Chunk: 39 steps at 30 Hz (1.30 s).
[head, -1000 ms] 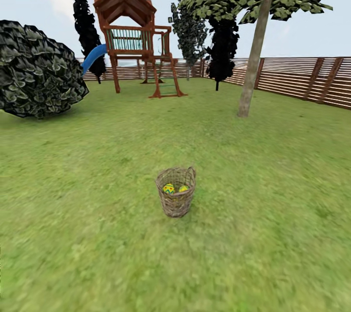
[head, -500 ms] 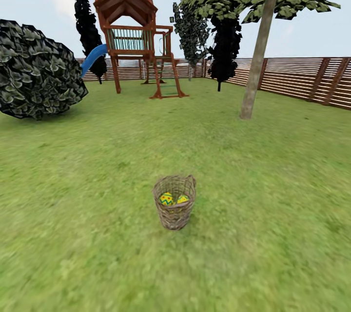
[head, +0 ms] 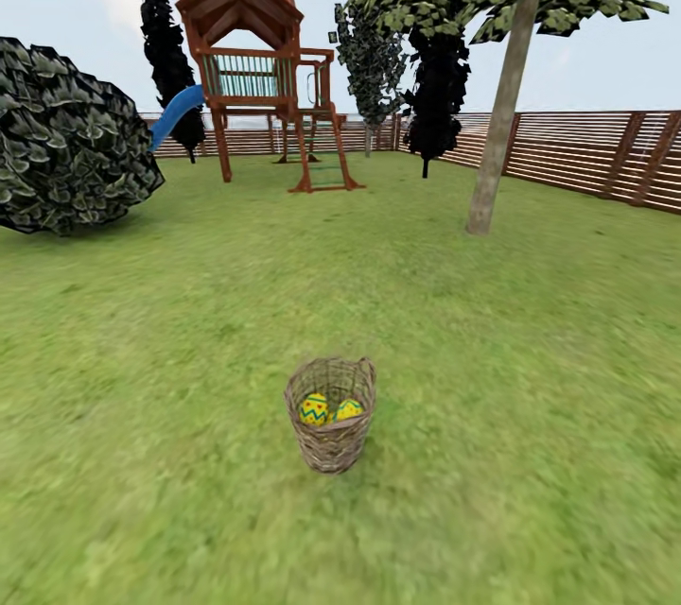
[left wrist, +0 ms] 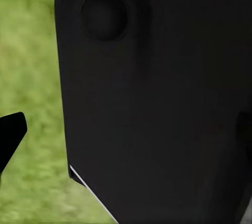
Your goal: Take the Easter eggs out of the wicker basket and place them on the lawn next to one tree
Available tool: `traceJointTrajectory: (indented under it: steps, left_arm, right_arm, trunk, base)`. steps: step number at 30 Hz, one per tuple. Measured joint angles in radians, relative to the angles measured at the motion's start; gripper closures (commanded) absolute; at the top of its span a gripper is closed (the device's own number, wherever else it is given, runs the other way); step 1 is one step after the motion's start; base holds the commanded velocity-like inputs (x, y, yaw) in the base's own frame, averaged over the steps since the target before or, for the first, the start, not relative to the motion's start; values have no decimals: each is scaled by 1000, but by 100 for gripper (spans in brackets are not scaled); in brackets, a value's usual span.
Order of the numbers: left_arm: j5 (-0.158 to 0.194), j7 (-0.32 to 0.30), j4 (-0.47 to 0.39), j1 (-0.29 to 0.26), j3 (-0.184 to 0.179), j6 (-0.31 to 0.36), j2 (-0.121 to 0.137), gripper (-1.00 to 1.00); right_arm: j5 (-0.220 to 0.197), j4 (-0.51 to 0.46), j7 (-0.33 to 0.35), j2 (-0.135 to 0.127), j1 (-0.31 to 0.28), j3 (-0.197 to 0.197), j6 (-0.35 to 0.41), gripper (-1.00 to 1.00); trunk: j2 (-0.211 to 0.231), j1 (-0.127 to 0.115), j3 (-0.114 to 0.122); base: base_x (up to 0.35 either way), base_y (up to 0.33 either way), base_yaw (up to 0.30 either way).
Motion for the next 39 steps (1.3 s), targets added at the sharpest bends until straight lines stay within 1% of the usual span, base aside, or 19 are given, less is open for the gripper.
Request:
traceJointTrajectory:
  steps: [8,20,32,37,39]
  left_arm:
    - [0,0,0,0,1,0,1,-100]
    - [1,0,0,0,1,-1,5,-100]
    - [1,0,0,0,1,-1,2,-100]
    - [1,0,0,0,1,-1,-2,-100]
    - [1,0,-2,0,3,-1,-3,-100]
  right_arm:
    - [1,2,0,0,0,1,0,-100]
    - [2,3,0,-2,0,1,0,-100]
    - [2,3,0,-4,0,1,0,-100]
    - [-5,4,0,0,0,-1,1,-100]
    - [-4,2,0,-5,0,-2,1,-100]
  trunk:
    - [0,0,0]
    - [0,0,0]
    - [0,1,0]
    - [0,1,0]
    - [0,1,0]
  base:
    - [324,-71,0]
    - [316,3,0]
    - [23,3,0]
    - [0,0,0]
    - [0,0,0]
